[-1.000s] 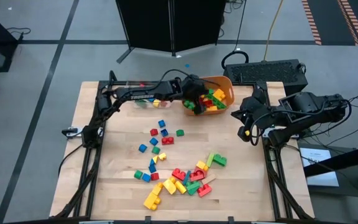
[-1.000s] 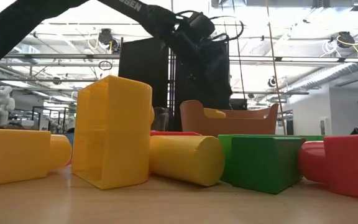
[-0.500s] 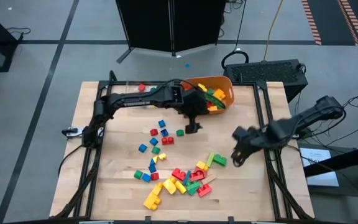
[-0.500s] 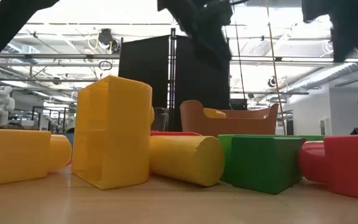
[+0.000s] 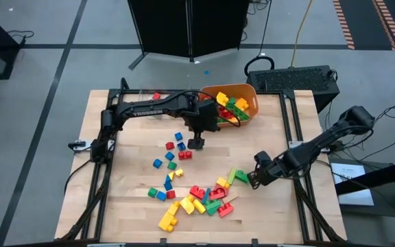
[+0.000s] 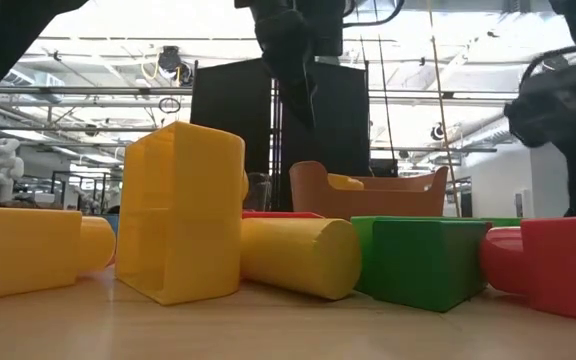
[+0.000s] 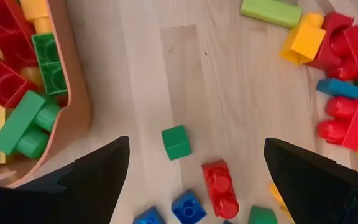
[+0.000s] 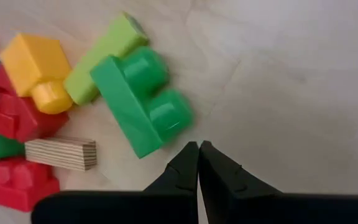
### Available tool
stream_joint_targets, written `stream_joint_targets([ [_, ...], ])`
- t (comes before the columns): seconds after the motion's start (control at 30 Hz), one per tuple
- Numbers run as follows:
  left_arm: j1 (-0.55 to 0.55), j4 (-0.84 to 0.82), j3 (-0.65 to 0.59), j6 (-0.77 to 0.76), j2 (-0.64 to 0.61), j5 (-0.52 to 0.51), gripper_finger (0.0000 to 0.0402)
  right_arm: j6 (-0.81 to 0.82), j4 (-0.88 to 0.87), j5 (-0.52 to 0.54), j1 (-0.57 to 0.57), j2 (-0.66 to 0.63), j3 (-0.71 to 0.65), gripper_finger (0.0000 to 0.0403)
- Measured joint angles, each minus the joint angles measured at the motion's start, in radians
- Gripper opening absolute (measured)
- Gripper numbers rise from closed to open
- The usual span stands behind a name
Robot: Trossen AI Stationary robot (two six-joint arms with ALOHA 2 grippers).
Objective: Sort blocks by size
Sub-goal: Put the big green game piece into the orange bin
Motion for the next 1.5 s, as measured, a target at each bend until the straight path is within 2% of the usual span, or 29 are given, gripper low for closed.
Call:
stream_joint_targets([
  [0.27,0.025,-0.004,0.0,0.008,0.0,0.027,0.037,-0.015,0.118,-0.072,-0.029,0.187,0.006,0.0002],
  [0.5,0.068,-0.007,0.0,-0.002,0.0,0.074,0.037,-0.221,0.138,-0.143,-0.17,0.271,0.061,0.0002],
  [0.63,0.086,-0.01,-0.001,-0.019,0.0,0.081,0.037,-0.387,0.193,-0.022,-0.263,0.298,0.114,0.0001],
  [0.87,0.105,-0.023,-0.001,-0.02,0.0,0.085,0.037,-0.658,0.395,-0.008,-0.406,0.333,0.165,0.0001],
  [0.93,0.111,-0.031,-0.001,-0.016,0.0,0.086,0.037,-0.721,0.396,0.005,-0.431,0.334,0.191,0.0001],
  [1.07,0.124,-0.034,-0.001,-0.014,0.0,0.152,0.037,-0.821,0.284,0.081,-0.441,0.275,0.285,0.0001],
  [1.17,0.126,-0.027,-0.001,-0.054,0.0,0.193,0.037,-0.835,0.051,0.199,-0.425,0.197,0.402,0.0001],
  [1.27,0.111,0.008,-0.024,-0.069,0.0,0.203,0.037,-0.792,-0.22,0.337,-0.375,0.115,0.533,0.0001],
  [1.37,0.074,0.055,-0.061,-0.024,0.001,0.288,0.037,-0.732,-0.444,0.449,-0.306,0.036,0.659,0.0001],
  [1.43,0.044,0.147,-0.092,0.031,0.0,0.33,0.037,-0.694,-0.552,0.505,-0.253,-0.012,0.728,0.0001],
  [1.5,0.01,0.231,-0.128,0.089,0.0,0.323,0.037,-0.672,-0.605,0.546,-0.21,-0.057,0.775,0.0001],
])
